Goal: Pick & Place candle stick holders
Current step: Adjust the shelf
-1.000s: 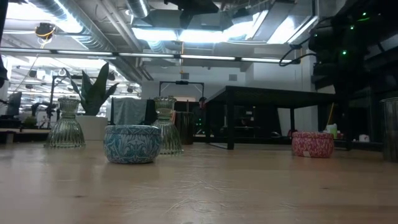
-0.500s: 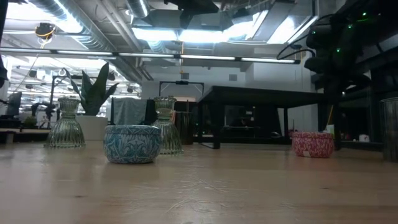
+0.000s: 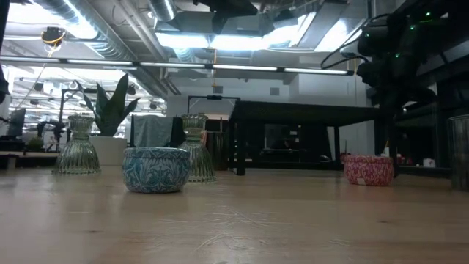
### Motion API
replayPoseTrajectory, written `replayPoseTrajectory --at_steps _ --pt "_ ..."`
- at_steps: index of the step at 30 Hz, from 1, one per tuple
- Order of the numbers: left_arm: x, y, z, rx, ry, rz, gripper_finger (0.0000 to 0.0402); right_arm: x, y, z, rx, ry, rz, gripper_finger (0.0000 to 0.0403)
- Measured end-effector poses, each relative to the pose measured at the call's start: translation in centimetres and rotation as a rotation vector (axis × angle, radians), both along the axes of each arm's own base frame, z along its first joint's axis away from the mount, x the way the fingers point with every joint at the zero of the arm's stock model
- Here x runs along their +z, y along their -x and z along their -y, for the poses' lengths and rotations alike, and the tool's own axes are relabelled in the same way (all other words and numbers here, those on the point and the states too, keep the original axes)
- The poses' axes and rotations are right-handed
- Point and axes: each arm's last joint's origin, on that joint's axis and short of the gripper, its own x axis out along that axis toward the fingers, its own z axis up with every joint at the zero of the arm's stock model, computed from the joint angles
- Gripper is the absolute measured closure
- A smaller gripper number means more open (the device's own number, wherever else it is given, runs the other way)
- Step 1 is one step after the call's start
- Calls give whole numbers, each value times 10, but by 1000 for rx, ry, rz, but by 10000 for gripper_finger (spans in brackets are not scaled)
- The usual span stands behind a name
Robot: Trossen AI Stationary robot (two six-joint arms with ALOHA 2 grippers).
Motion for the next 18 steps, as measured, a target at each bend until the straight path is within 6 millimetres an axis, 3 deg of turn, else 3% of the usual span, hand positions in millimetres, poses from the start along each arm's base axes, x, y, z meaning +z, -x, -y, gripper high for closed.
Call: replayPoseTrajectory --at_steps 18 --pt "0 0 0 0 1 1 400 -1 -12 -18 49 -41 -15 403"
